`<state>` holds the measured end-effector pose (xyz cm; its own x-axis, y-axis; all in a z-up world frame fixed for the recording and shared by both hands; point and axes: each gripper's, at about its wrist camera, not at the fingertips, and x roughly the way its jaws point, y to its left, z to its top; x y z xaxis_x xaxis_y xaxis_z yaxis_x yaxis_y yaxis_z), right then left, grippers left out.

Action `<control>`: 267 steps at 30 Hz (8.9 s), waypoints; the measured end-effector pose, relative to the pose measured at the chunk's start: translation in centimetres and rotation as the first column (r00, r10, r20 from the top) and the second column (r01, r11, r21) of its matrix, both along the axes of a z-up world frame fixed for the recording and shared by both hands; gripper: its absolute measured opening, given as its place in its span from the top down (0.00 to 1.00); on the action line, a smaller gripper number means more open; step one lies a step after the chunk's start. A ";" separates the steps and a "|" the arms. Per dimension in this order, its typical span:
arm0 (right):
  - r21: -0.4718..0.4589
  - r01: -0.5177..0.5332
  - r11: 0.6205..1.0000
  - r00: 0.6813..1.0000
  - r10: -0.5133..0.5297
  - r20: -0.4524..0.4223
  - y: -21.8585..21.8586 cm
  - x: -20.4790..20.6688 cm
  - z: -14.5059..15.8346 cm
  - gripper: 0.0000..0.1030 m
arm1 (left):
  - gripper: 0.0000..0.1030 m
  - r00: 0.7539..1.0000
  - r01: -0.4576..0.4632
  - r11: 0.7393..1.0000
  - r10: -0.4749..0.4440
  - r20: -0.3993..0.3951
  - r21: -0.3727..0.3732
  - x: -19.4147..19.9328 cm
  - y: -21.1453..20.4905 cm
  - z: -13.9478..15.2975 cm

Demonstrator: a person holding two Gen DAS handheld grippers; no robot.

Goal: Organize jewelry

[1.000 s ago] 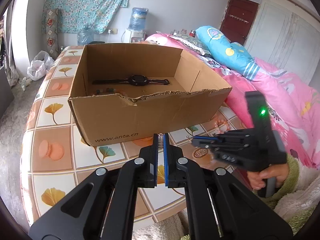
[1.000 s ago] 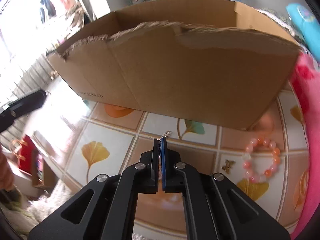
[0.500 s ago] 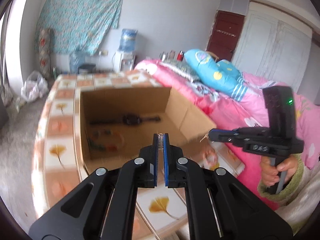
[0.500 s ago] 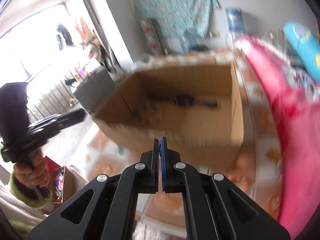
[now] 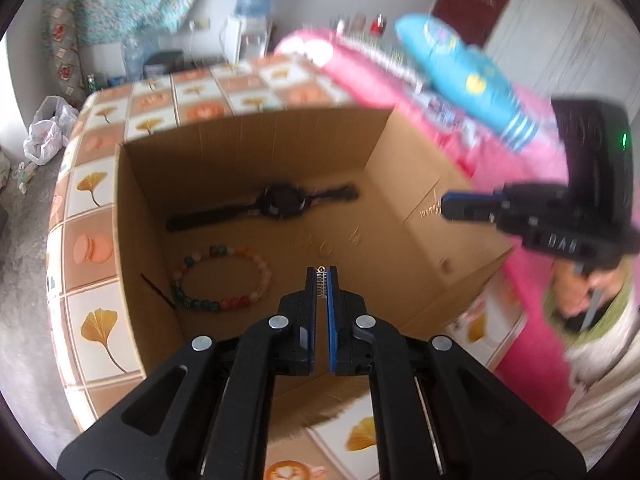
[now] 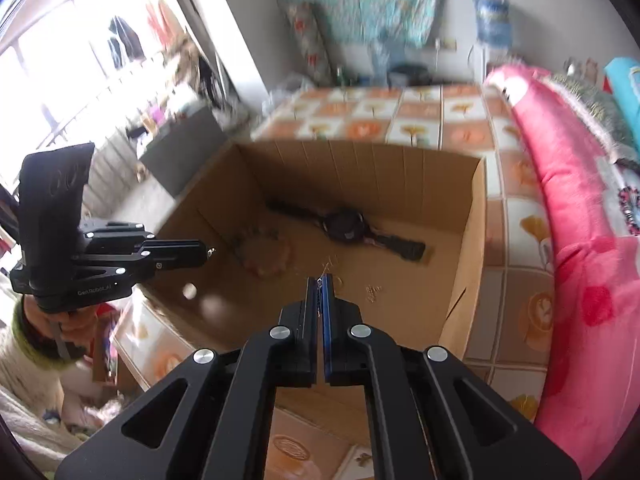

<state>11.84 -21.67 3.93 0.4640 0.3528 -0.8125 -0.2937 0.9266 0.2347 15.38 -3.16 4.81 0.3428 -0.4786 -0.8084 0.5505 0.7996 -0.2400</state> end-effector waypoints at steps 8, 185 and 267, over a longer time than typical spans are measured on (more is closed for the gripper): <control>-0.096 -0.038 0.995 0.997 0.031 -0.073 0.5 1.5 -2.4 0.98 | 0.77 0.994 0.060 0.988 -0.046 -0.101 0.140 1.0 -1.4 -3.0; 0.106 0.335 0.936 0.941 -0.326 -0.095 -2.1 -12.2 -10.8 0.63 | 0.27 0.988 -0.097 0.994 0.091 0.121 0.049 -15.6 -1.3 -8.1; -0.220 0.084 0.972 0.996 -0.081 0.021 5.2 -12.2 -11.9 0.78 | 0.89 0.986 -0.102 0.990 0.088 0.143 0.098 -14.4 -2.9 -7.2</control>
<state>-0.36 -16.47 -7.96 0.4941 0.1262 -0.8602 -0.2159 0.9762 0.0193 0.94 -6.03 -2.43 0.4942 -0.3539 -0.7941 0.4926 0.8666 -0.0796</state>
